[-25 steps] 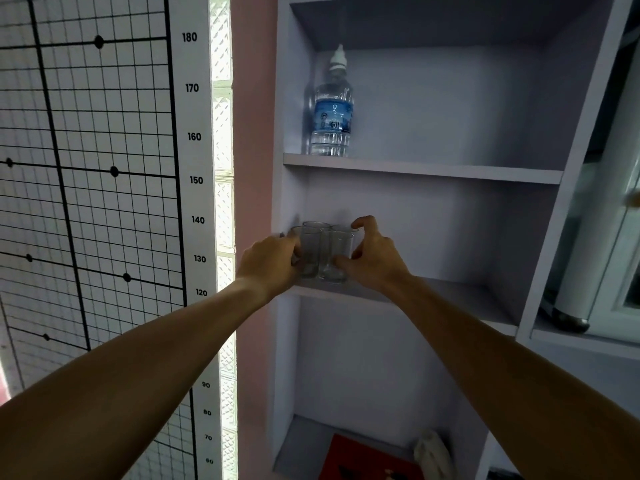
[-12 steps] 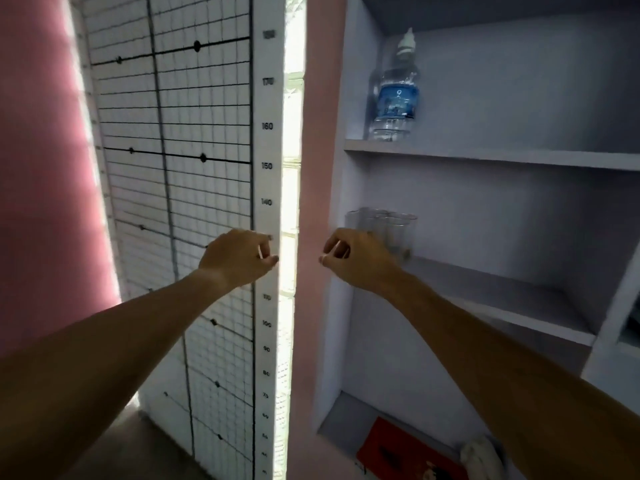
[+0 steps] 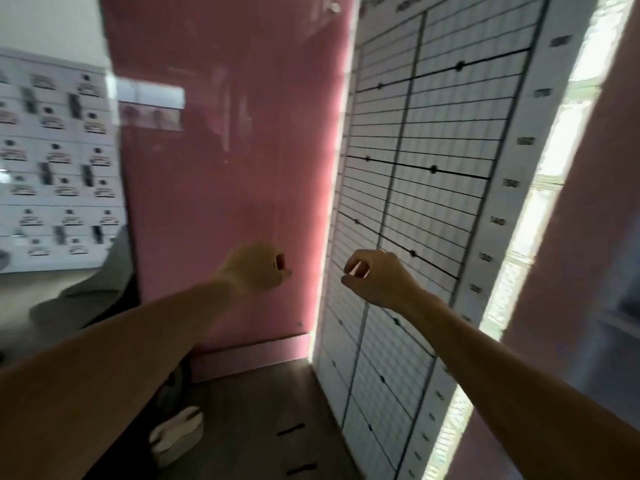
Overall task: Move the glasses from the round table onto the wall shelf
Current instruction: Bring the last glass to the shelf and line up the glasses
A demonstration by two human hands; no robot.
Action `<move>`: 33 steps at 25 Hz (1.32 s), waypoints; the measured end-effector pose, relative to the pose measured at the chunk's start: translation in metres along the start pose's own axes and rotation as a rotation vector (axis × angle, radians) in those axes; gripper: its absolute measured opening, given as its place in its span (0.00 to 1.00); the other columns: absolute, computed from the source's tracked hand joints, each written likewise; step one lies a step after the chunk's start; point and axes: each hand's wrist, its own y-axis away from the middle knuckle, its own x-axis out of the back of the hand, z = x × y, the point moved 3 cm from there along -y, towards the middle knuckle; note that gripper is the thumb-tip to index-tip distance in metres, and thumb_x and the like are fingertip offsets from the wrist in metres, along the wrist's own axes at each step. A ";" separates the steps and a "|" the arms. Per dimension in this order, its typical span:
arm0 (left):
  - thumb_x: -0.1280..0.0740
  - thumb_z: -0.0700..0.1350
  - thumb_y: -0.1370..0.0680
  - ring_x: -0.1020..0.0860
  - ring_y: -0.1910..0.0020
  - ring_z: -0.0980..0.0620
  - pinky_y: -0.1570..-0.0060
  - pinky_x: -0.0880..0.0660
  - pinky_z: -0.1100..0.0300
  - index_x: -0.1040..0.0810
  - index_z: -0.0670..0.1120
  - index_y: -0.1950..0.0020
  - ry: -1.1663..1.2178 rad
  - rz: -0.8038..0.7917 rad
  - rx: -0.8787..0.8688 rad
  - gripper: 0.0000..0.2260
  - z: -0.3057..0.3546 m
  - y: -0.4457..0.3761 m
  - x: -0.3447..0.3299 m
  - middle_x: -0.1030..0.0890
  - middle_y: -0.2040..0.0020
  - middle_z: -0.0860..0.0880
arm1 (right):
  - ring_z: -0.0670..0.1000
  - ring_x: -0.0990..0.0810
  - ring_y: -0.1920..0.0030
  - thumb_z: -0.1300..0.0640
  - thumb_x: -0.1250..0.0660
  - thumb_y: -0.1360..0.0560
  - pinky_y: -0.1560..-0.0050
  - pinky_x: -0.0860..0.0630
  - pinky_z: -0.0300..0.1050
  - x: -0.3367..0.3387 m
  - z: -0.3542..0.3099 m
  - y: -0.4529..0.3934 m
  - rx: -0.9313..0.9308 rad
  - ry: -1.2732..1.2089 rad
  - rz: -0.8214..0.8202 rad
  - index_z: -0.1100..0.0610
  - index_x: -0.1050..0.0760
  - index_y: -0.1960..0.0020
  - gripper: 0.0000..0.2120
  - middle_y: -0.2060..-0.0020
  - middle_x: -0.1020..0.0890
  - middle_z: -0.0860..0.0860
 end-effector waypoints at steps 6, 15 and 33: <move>0.32 0.55 0.26 0.21 0.59 0.49 0.57 0.23 0.54 0.23 0.48 0.57 -0.112 0.010 0.212 0.11 -0.208 0.073 0.054 0.20 0.59 0.50 | 0.46 0.19 0.61 0.54 0.28 0.30 0.63 0.24 0.36 -0.147 -0.145 -0.075 0.121 -0.104 -0.194 0.52 0.18 0.55 0.04 0.64 0.18 0.44; 0.32 0.58 0.29 0.20 0.53 0.48 0.55 0.24 0.56 0.22 0.54 0.57 -0.206 0.032 0.539 0.09 -0.464 0.172 0.147 0.18 0.55 0.51 | 0.43 0.22 0.63 0.53 0.28 0.30 0.67 0.31 0.34 -0.344 -0.381 -0.162 0.356 -0.223 -0.393 0.51 0.19 0.53 0.06 0.63 0.19 0.45; 0.31 0.58 0.28 0.21 0.53 0.50 0.55 0.27 0.56 0.20 0.53 0.56 -0.242 0.072 0.946 0.09 -0.801 0.187 0.205 0.18 0.54 0.52 | 0.43 0.21 0.58 0.46 0.28 0.32 0.63 0.27 0.38 -0.624 -0.650 -0.362 0.671 -0.330 -0.684 0.42 0.23 0.57 0.06 0.58 0.19 0.44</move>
